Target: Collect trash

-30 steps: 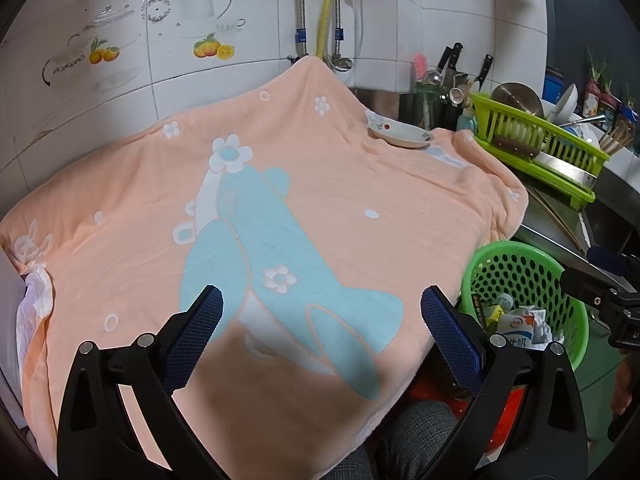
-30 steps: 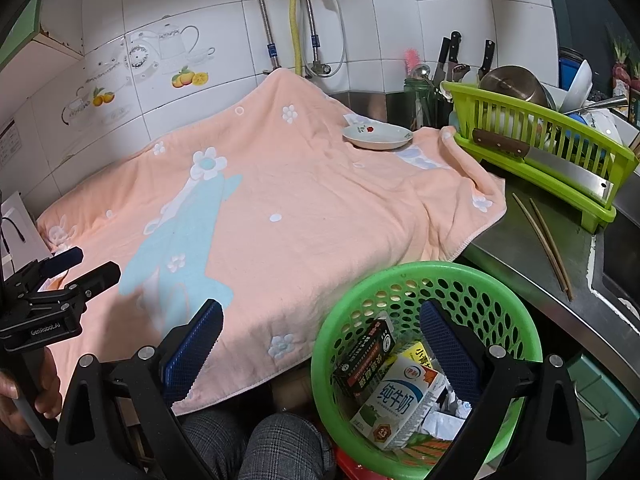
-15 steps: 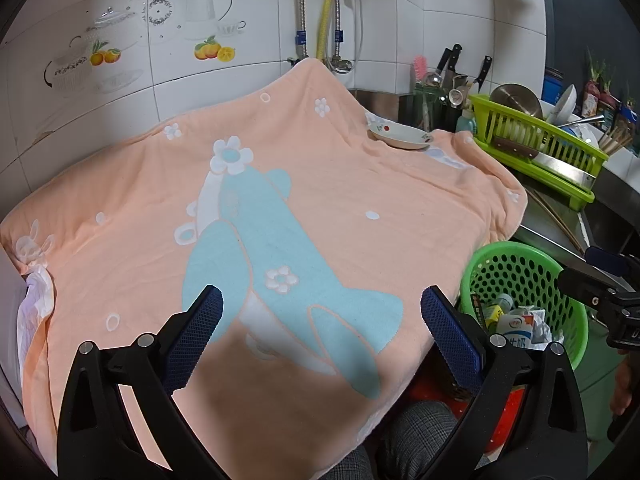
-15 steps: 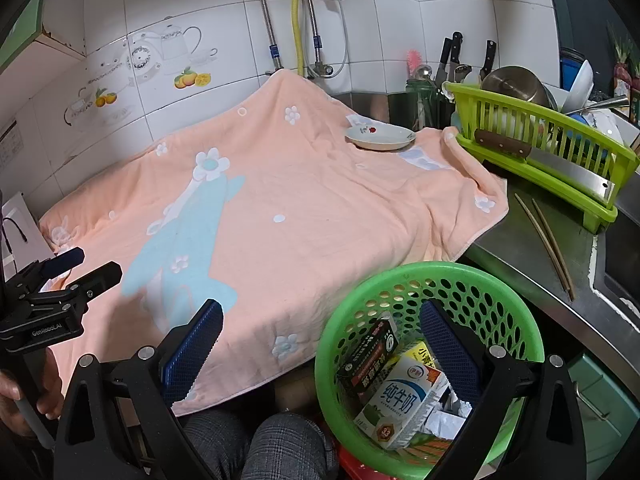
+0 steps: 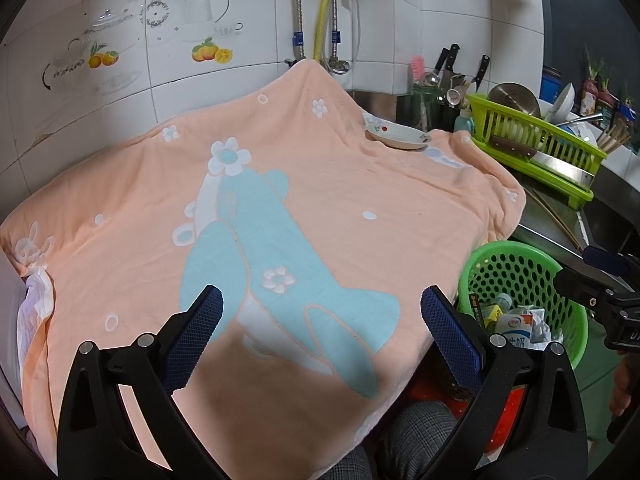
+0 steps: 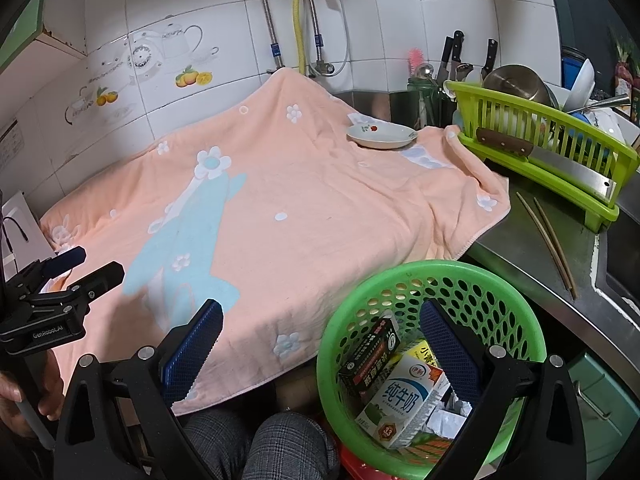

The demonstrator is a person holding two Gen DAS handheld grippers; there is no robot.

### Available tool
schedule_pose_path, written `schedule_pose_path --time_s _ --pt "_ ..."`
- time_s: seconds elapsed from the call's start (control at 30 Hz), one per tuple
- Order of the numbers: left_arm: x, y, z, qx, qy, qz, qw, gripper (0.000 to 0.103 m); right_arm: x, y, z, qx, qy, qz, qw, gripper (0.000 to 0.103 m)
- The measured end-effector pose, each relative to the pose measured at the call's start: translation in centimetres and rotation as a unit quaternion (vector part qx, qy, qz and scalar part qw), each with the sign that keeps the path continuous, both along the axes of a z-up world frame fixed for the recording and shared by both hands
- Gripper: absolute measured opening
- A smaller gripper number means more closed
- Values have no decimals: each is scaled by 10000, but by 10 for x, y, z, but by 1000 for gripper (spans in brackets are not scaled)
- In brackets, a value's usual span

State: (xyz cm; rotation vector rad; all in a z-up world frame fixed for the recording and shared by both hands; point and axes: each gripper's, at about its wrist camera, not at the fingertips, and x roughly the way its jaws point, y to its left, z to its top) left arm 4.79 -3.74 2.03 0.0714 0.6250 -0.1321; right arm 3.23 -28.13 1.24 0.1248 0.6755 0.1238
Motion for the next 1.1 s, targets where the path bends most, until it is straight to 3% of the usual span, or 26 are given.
schedule_pose_path --time_s 1.1 --pt "2 -1 -1 0 1 25 10000 98 1 5 -3 -11 38 57 10000 96"
